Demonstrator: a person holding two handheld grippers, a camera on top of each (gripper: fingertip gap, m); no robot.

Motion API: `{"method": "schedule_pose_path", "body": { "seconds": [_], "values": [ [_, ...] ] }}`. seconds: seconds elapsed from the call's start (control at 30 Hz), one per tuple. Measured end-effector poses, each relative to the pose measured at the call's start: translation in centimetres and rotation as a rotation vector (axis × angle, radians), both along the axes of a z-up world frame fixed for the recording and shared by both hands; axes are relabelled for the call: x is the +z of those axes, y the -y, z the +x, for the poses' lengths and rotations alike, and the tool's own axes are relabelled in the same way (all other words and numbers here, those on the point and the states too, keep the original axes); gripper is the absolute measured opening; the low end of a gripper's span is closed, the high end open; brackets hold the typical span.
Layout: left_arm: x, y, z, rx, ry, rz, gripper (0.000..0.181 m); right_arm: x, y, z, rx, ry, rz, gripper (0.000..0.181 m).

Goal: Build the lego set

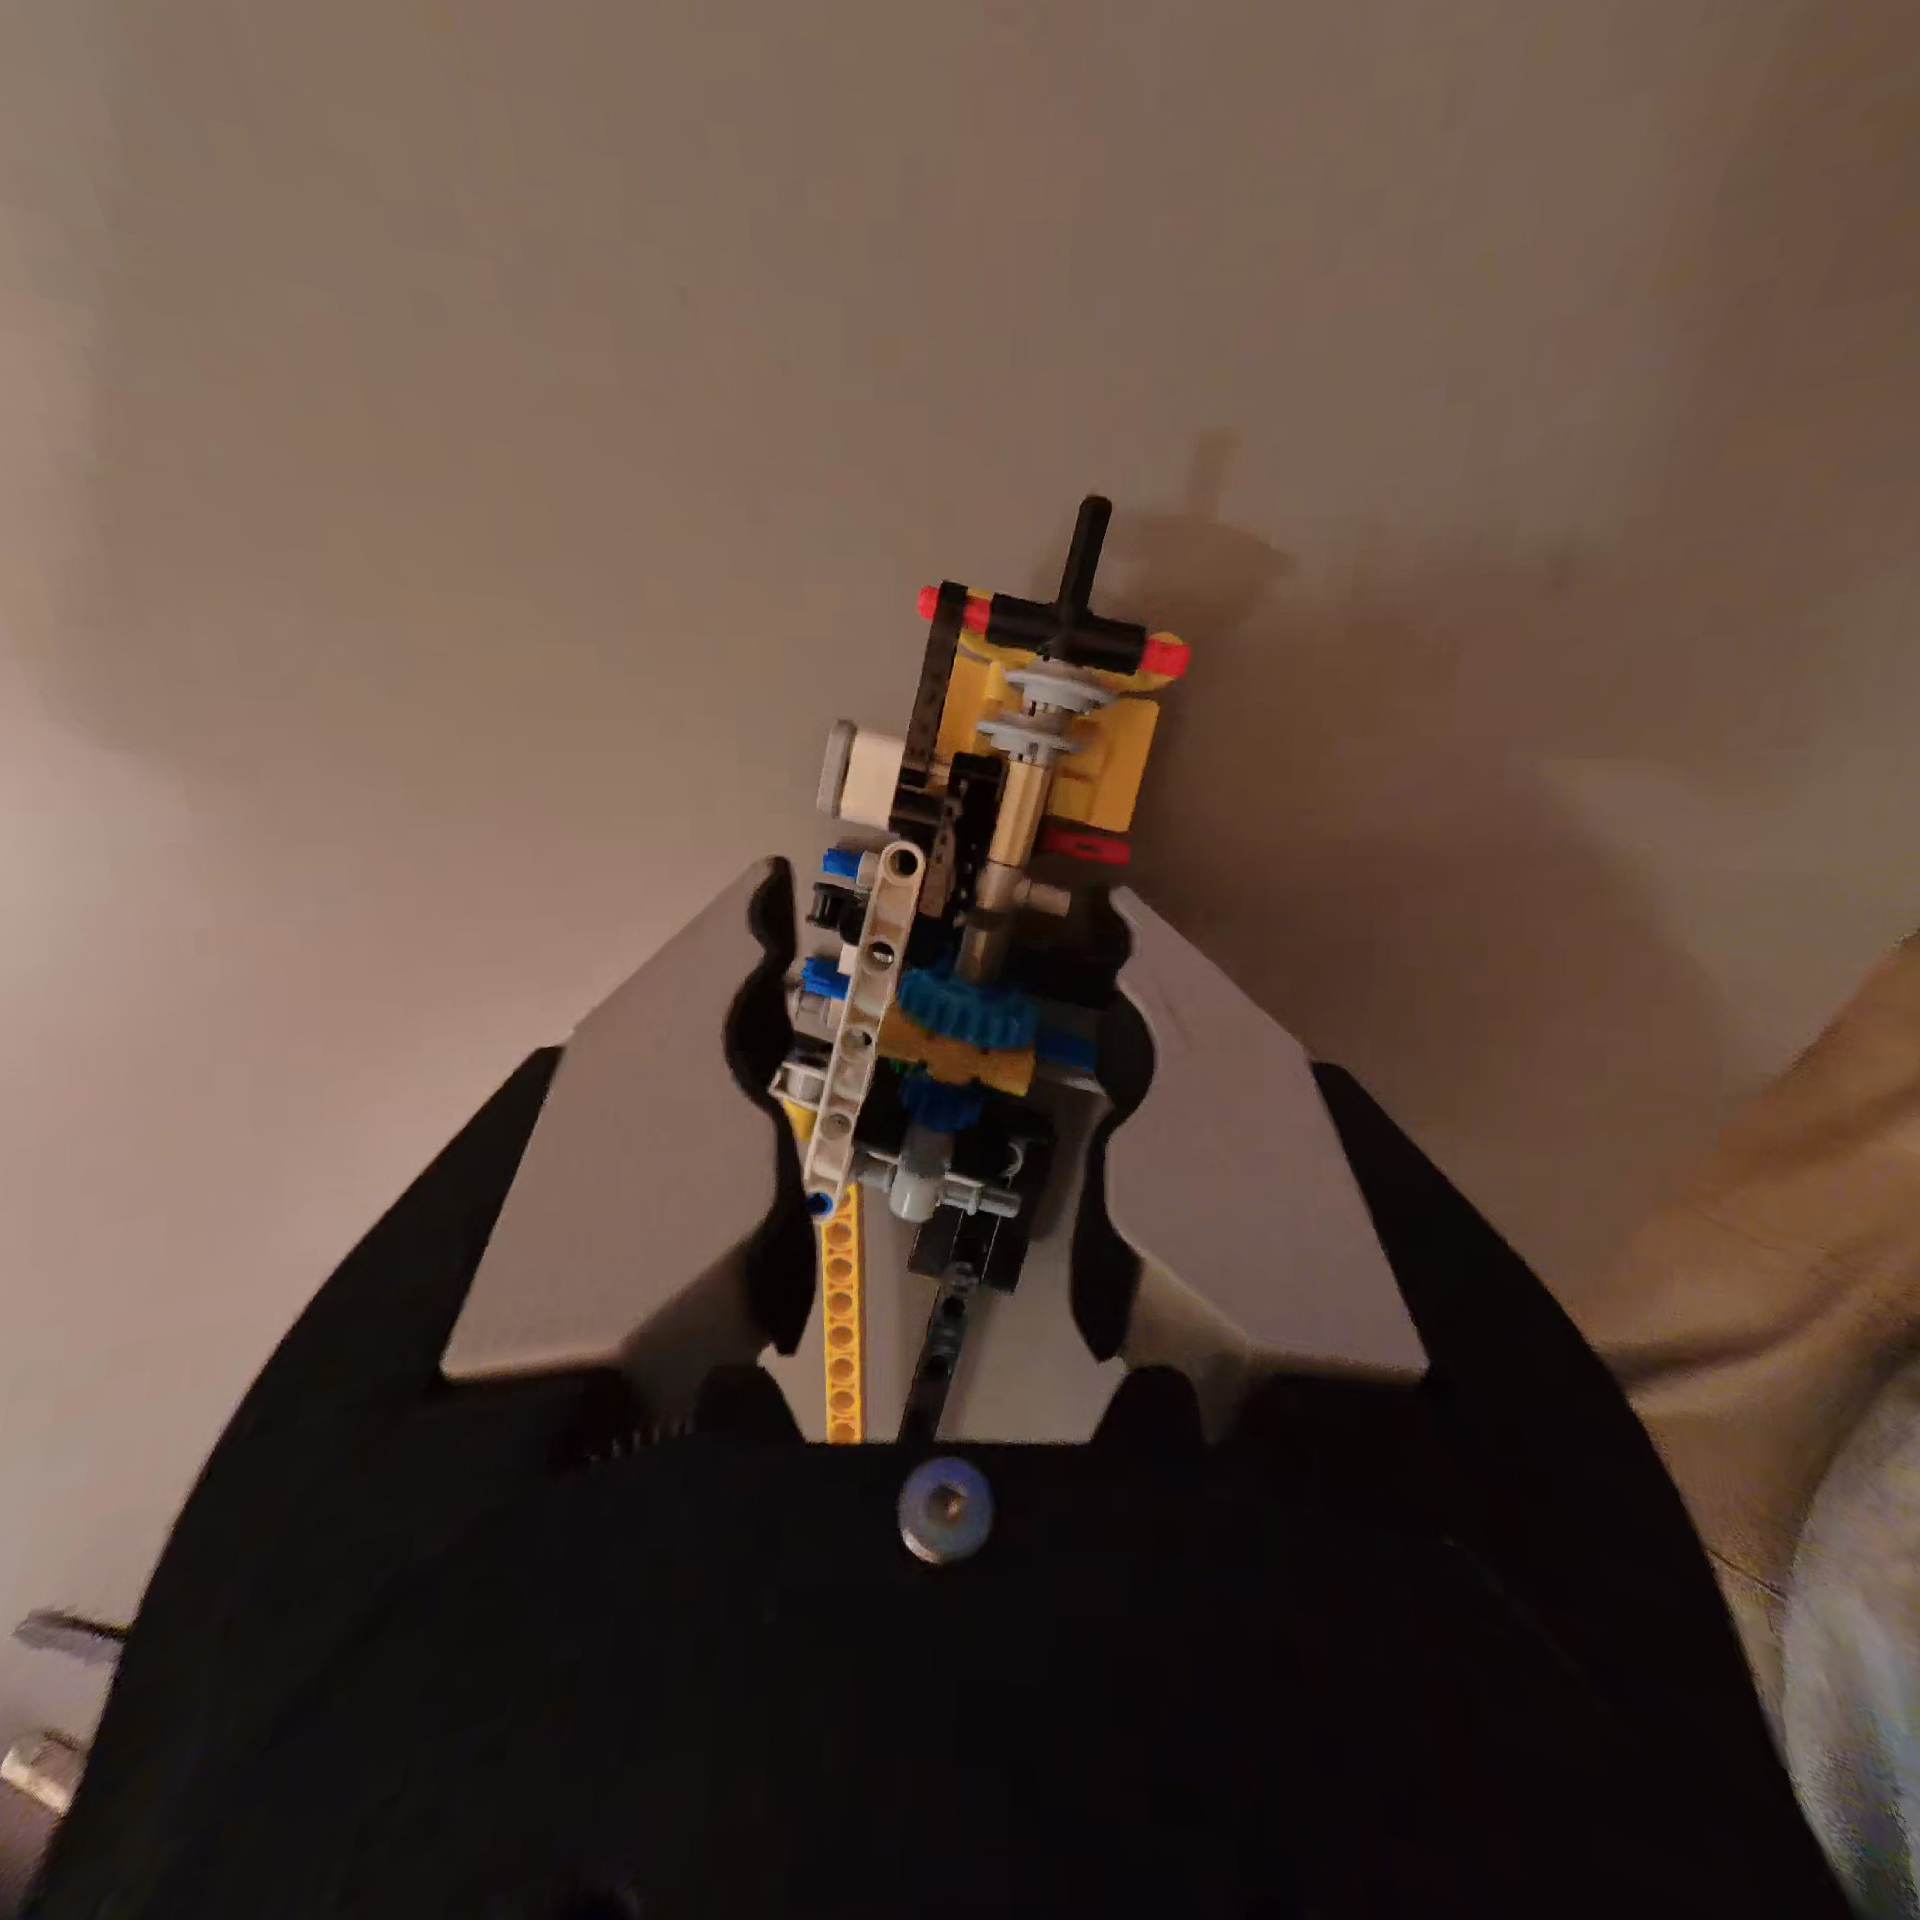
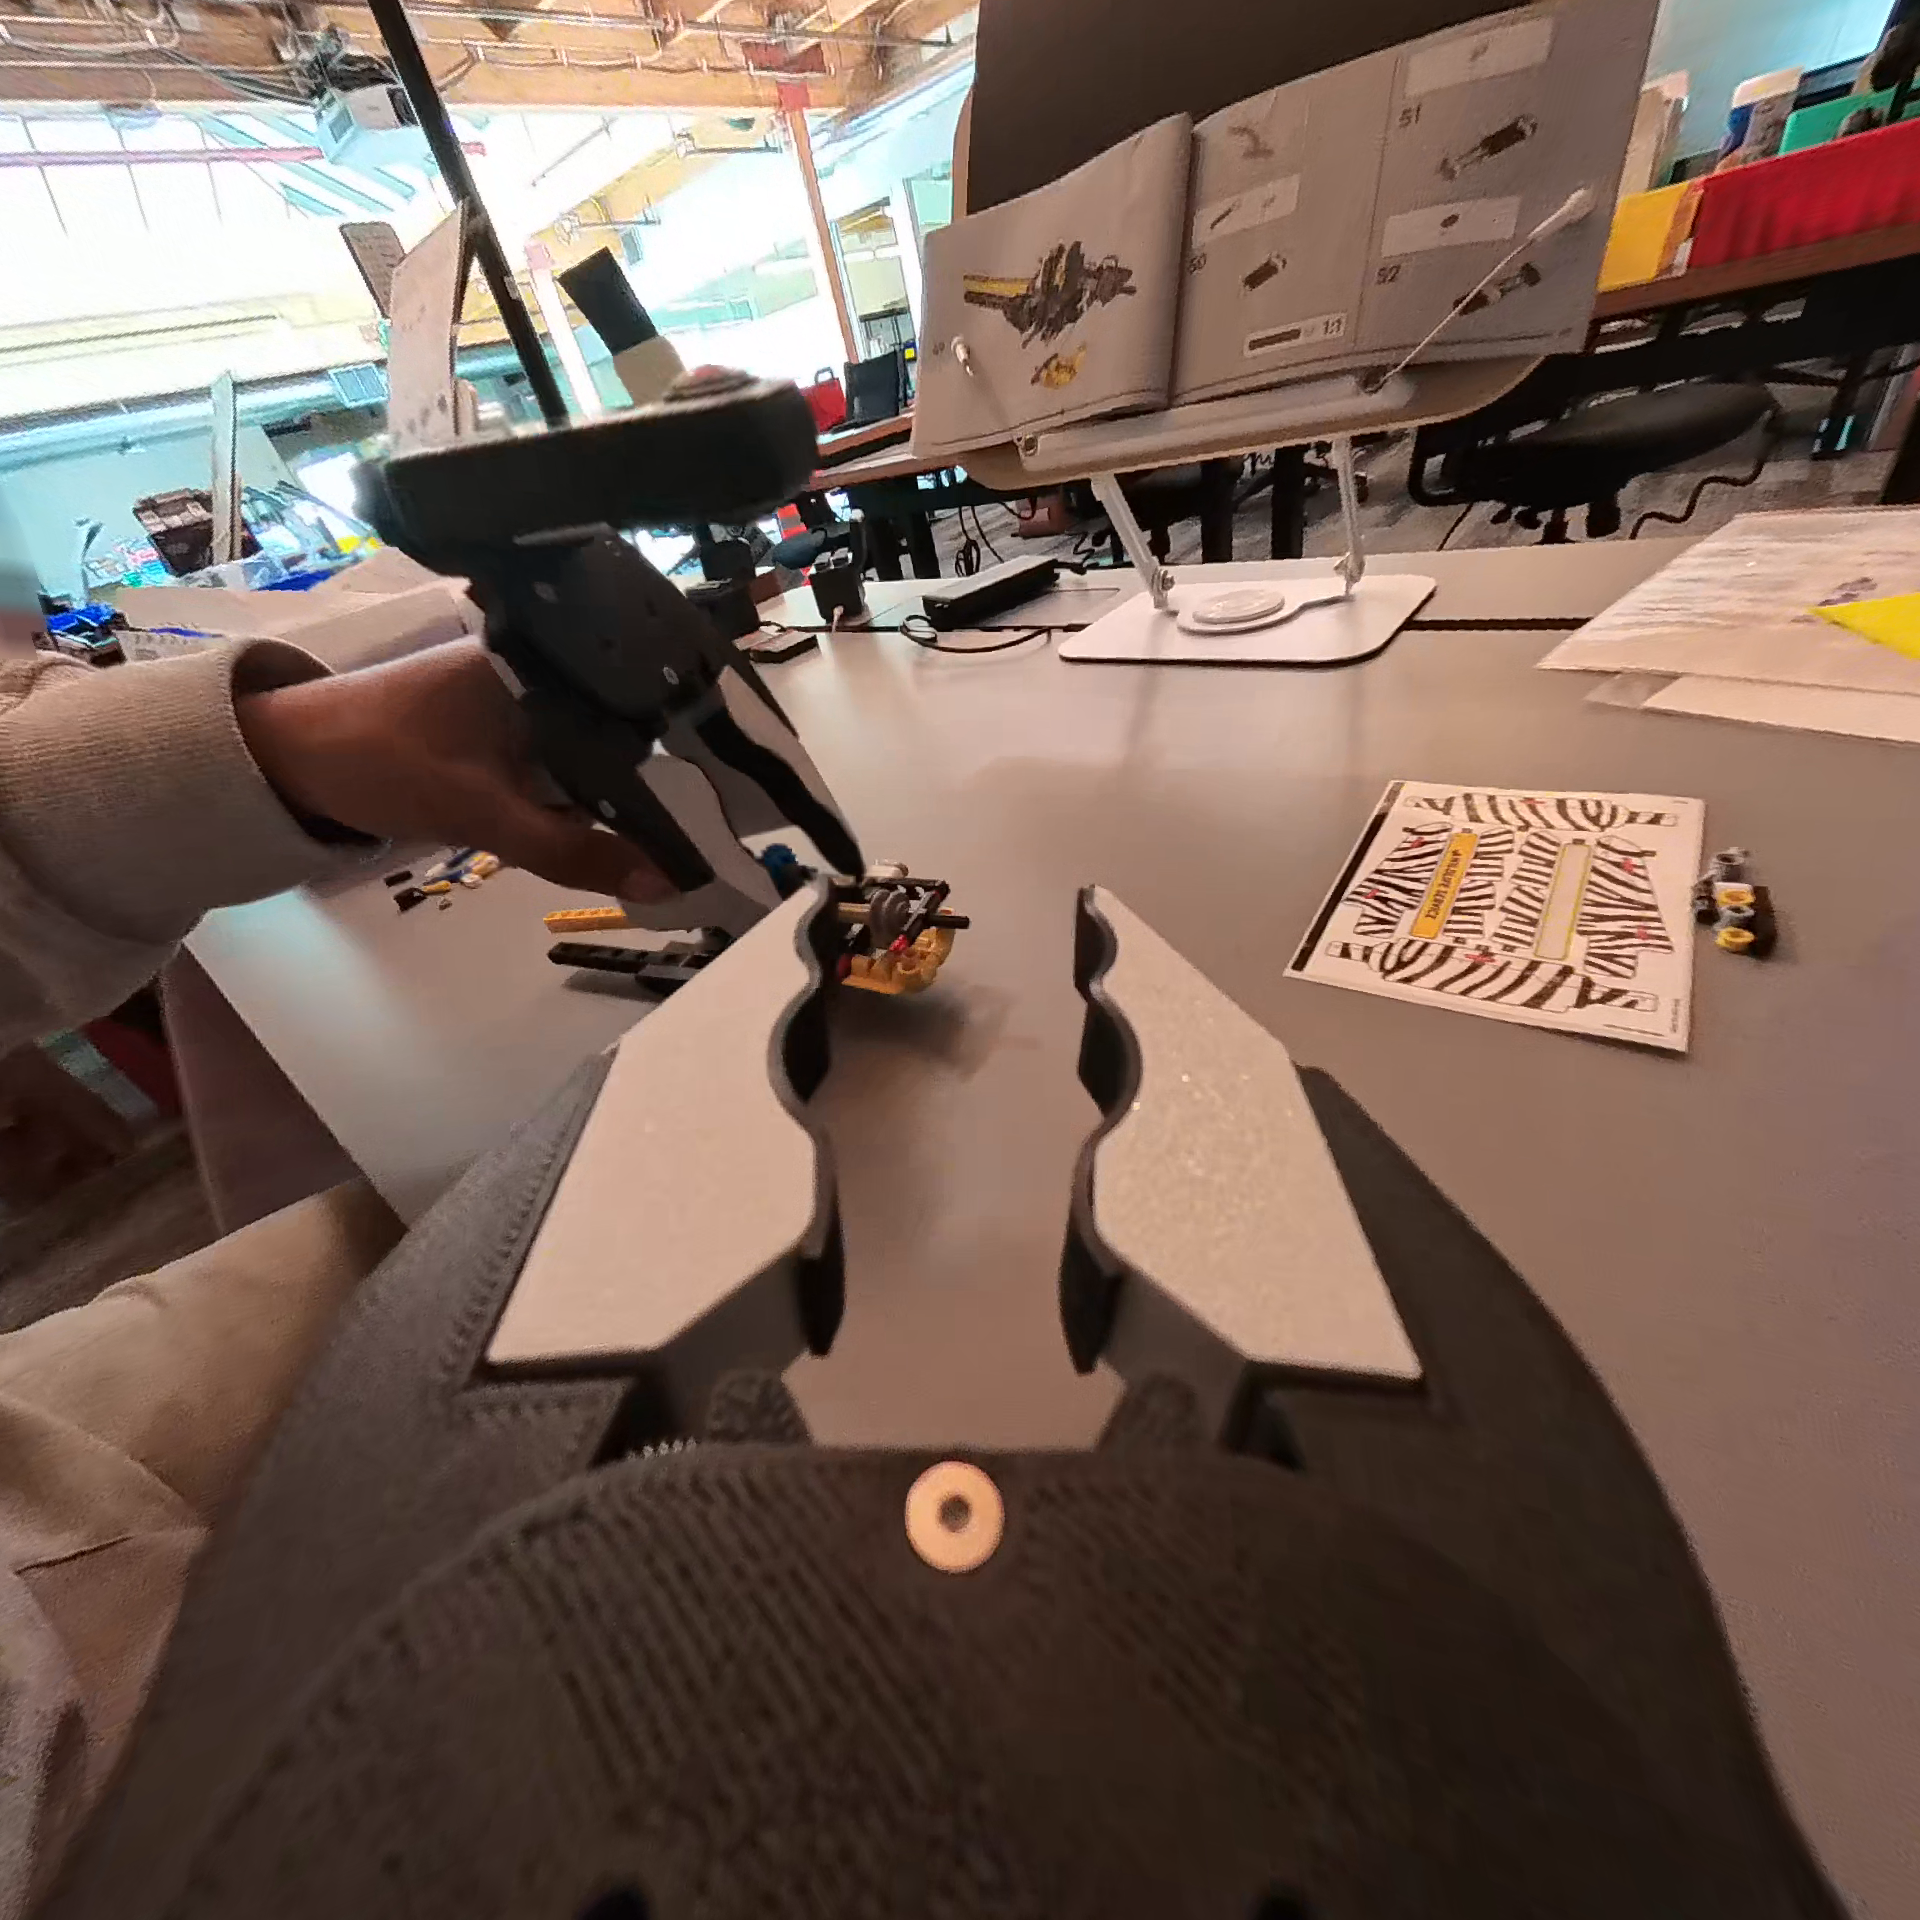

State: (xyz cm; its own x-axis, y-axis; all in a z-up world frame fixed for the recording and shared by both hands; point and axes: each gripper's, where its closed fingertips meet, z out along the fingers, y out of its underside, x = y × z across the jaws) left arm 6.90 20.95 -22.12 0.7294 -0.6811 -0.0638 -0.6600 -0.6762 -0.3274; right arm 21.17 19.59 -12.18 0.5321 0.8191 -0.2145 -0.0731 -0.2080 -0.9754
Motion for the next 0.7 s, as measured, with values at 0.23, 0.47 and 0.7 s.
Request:
{"method": "schedule_pose_path", "body": {
  "seconds": [0.23,0.47,0.7],
  "values": [
    [0.3,0.3,-0.6,0.047,0.058,-0.001,0.037,-0.2,0.3,-0.4,0.029,-0.014,-0.037,0.045],
    [4.7,-0.1,-1.0,0.197,0.587,-0.014,0.036,-1.0,1.2,-2.4,0.085,0.008,-0.047,0.046],
    [7.2,1.1,-0.6,0.127,0.79,0.013,0.036,0.0,2.8,-5.8,0.244,-0.032,0.035,0.048]
  ]
}}
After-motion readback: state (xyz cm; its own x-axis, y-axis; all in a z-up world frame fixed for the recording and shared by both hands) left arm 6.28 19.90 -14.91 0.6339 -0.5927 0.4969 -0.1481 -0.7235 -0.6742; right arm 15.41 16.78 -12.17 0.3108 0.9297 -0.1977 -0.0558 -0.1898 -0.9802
